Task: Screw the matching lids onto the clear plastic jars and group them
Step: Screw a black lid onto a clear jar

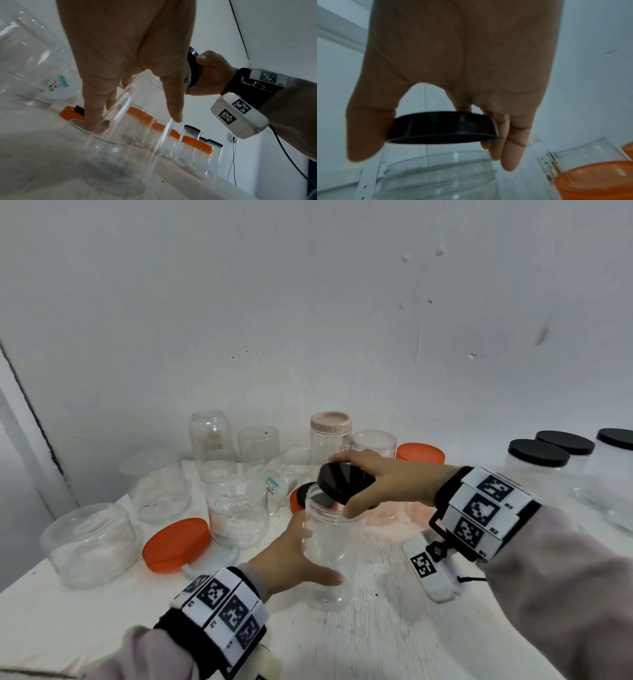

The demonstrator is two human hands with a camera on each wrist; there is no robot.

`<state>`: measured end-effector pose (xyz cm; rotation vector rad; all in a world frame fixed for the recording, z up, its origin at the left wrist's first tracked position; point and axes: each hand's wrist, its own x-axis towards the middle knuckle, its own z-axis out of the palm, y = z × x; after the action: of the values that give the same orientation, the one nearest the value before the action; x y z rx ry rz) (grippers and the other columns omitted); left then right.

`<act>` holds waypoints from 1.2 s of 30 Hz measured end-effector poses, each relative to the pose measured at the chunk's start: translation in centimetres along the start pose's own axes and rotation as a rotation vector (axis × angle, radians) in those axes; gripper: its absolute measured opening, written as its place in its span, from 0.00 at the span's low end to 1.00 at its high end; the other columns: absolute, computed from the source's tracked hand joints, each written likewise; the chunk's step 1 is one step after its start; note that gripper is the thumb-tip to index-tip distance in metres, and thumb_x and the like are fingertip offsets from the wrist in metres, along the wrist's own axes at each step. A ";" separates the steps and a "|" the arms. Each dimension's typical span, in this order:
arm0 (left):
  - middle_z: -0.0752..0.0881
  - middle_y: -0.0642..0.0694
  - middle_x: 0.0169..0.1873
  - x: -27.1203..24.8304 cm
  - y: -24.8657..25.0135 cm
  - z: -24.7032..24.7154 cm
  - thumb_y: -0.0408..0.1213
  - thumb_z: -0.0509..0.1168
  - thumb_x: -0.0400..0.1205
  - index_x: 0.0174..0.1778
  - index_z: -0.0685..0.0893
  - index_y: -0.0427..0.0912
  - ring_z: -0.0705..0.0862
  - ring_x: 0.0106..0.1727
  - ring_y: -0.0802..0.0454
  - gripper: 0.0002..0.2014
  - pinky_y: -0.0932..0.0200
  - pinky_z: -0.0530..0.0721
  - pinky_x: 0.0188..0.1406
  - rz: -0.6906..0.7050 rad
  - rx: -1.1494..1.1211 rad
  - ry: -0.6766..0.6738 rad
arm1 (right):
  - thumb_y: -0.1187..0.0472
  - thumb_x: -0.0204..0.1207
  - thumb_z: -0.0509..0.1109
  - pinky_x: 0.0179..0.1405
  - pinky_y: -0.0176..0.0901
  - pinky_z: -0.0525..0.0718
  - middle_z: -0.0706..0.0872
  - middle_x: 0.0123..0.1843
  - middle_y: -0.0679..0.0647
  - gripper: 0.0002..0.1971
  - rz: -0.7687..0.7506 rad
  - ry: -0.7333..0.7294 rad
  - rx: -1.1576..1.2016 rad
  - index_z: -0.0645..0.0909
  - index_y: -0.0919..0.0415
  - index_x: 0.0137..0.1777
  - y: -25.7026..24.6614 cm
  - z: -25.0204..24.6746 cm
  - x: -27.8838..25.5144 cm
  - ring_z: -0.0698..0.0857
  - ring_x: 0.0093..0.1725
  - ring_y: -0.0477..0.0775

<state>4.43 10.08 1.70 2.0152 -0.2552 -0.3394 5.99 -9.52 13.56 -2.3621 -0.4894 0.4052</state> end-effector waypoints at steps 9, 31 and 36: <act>0.78 0.72 0.63 -0.3 0.9 0.3 0.43 0.83 0.61 0.72 0.62 0.70 0.75 0.62 0.80 0.48 0.85 0.74 0.46 0.222 -0.169 0.081 | 0.52 0.62 0.83 0.66 0.52 0.81 0.75 0.67 0.44 0.42 0.007 -0.144 -0.363 0.65 0.44 0.75 -3.6 0.4 1.0 0.77 0.66 0.51; 0.73 0.62 0.72 -0.5 0.6 0.3 0.46 0.84 0.61 0.78 0.59 0.59 0.70 0.74 0.62 0.53 0.50 0.69 0.78 0.228 -0.118 0.091 | 0.44 0.59 0.83 0.63 0.53 0.80 0.70 0.64 0.41 0.43 0.023 -0.267 -0.773 0.66 0.32 0.73 -5.9 0.7 2.0 0.74 0.66 0.52; 0.72 0.63 0.73 -0.5 0.7 0.3 0.45 0.83 0.63 0.79 0.58 0.59 0.70 0.75 0.62 0.52 0.51 0.69 0.78 0.234 -0.095 0.087 | 0.36 0.55 0.82 0.58 0.52 0.85 0.76 0.65 0.43 0.43 0.047 -0.242 -0.712 0.69 0.34 0.71 -5.7 0.8 2.2 0.84 0.59 0.56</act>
<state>3.84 9.69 2.31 1.8785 -0.4086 -0.1145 6.25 -4.07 16.49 -3.0276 -0.7936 0.6212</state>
